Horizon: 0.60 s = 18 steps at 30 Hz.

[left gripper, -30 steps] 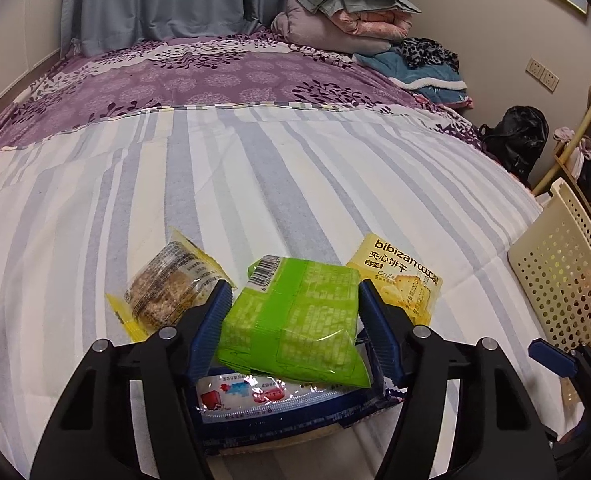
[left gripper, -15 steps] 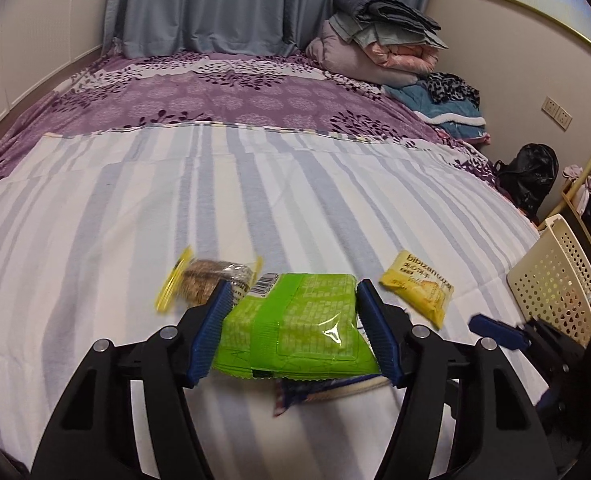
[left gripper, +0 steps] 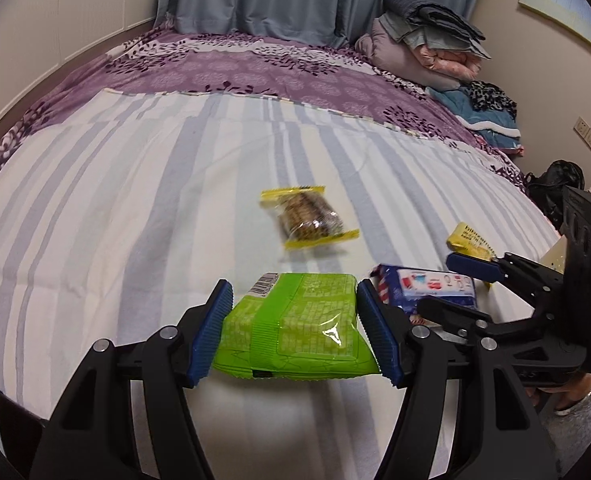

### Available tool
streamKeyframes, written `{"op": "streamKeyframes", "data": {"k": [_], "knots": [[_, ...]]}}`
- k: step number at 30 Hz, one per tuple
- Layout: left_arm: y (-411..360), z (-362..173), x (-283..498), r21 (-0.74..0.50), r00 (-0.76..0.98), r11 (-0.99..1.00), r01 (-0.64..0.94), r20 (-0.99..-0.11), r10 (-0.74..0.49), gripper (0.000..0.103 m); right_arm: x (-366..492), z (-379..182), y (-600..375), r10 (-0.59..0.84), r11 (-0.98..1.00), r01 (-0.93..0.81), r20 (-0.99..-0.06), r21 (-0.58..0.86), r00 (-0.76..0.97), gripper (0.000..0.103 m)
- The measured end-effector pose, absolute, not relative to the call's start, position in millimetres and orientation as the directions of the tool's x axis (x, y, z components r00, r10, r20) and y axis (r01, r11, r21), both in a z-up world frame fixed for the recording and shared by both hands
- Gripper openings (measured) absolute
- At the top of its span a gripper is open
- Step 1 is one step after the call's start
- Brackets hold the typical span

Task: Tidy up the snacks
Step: 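Grasp the blue wafer pack with the right gripper while the left holds the green pack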

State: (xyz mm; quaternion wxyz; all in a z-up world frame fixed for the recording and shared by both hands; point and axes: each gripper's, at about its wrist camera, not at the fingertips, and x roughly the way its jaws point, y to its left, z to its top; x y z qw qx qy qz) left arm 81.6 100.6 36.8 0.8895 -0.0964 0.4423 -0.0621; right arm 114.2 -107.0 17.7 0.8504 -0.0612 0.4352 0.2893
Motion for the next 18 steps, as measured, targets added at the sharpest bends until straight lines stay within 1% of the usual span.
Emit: {"op": "streamKeyframes", "data": {"k": [5, 9, 12, 14, 15, 16, 18], "knots": [[101, 29, 78, -0.222, 0.592, 0.975, 0.023, -0.783, -0.193, 0.066, 83, 19, -109, 0.463, 0.799, -0.577, -0.787, 0.172, 0.407, 0.072], [99, 22, 75, -0.216, 0.584, 0.976, 0.025, -0.789, -0.19, 0.066, 72, 19, -102, 0.426, 0.812, -0.571, -0.791, 0.12, 0.439, 0.072], [97, 16, 74, -0.217, 0.581, 0.976, 0.022, -0.791, -0.189, 0.066, 77, 15, -90, 0.358, 0.827, -0.561, -0.804, 0.037, 0.474, 0.071], [95, 14, 73, -0.203, 0.583, 0.979, 0.024, -0.793, -0.178, 0.066, 81, 10, -84, 0.321, 0.832, -0.555, -0.819, 0.004, 0.475, 0.069], [93, 14, 73, -0.188, 0.585, 0.982, 0.027, -0.793, -0.168, 0.066, 83, 8, -82, 0.299, 0.836, -0.549, -0.828, -0.013, 0.475, 0.065], [90, 13, 72, -0.171, 0.587, 0.985, 0.031, -0.795, -0.157, 0.066, 83, 9, -82, 0.298, 0.836, -0.548, -0.827, -0.014, 0.476, 0.065], [86, 12, 71, -0.141, 0.59, 0.989, 0.039, -0.796, -0.136, 0.066, 81, 10, -82, 0.301, 0.833, -0.553, -0.826, -0.015, 0.476, 0.056]]}}
